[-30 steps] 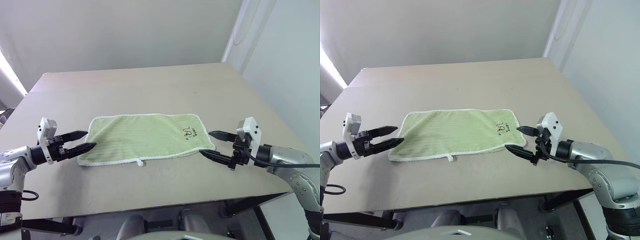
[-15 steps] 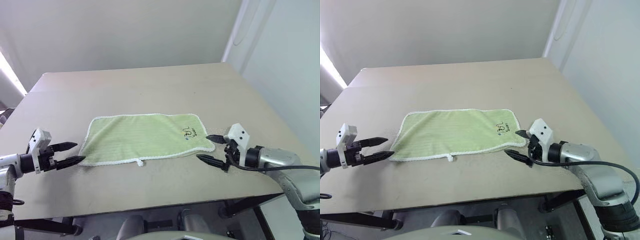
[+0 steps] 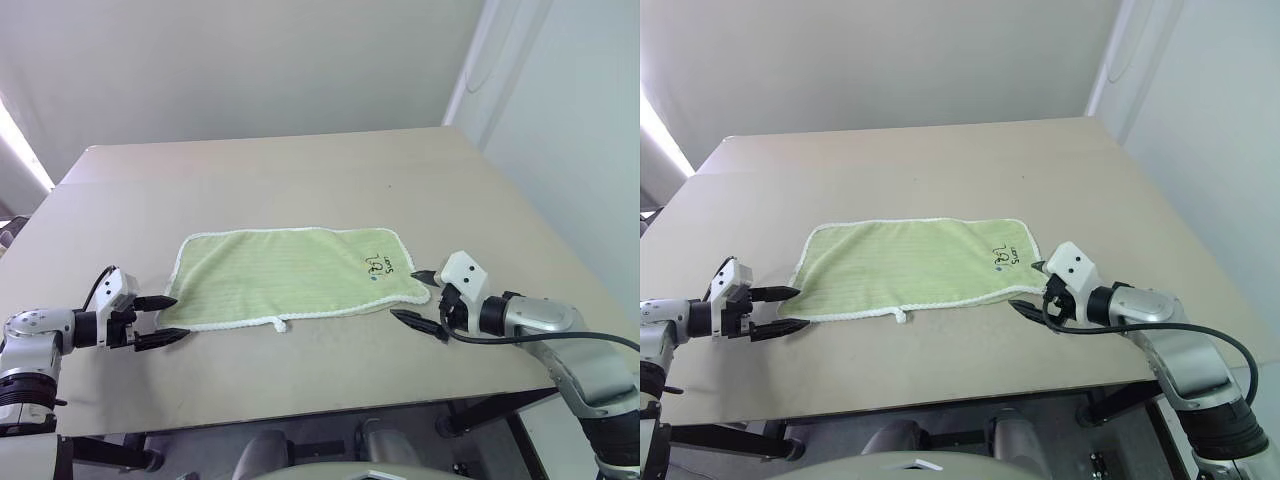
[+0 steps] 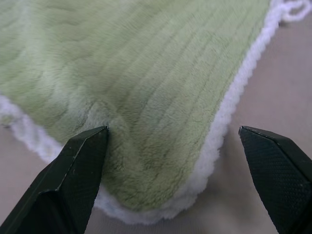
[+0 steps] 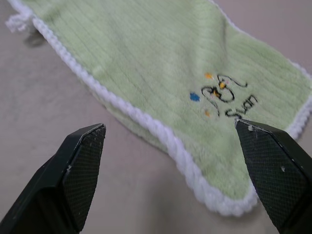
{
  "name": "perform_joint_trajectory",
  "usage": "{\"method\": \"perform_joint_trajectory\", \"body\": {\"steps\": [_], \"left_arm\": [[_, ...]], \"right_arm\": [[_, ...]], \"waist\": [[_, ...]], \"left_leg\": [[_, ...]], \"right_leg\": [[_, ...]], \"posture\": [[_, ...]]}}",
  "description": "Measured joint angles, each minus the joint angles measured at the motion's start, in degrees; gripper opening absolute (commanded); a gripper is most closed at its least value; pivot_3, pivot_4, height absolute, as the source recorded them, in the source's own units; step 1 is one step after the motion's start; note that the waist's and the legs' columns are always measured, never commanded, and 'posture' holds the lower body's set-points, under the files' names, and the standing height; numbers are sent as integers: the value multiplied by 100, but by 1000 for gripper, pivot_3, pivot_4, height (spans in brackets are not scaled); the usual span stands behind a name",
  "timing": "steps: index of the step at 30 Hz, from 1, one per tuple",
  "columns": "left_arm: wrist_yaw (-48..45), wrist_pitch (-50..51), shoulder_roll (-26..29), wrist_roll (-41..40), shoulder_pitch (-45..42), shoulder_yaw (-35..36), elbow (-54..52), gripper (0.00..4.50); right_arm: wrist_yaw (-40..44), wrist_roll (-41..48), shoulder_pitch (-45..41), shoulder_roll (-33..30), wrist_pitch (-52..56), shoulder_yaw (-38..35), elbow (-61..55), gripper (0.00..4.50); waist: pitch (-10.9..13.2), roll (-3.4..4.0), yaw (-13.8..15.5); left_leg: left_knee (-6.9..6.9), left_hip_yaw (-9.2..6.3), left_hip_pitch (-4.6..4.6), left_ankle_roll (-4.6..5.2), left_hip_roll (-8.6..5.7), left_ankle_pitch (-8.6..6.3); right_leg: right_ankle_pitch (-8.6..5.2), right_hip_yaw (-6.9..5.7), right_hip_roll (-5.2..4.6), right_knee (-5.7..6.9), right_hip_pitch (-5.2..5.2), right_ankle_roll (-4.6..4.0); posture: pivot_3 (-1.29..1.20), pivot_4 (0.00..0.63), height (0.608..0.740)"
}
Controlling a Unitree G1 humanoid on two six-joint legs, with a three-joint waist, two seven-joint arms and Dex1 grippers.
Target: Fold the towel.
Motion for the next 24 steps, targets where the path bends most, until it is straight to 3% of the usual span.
{"method": "perform_joint_trajectory", "body": {"steps": [5,24], "left_arm": [[142,-346,0,240,-99,-155,49,4500],[-105,-553,327,445,-319,-324,227,4500]], "right_arm": [[-18,-52,68,-3,2,-37,-35,4465],[-94,-168,2,19,-52,-25,-34,4465]], "waist": [[0,0,2],[1,0,0]], "left_leg": [[-2,0,45,0,3,-1],[-4,0,45,0,6,-1]], "right_leg": [[-2,0,1,-5,46,0],[-2,0,2,-6,44,0]], "posture": [[0,0,740],[0,0,740]]}}
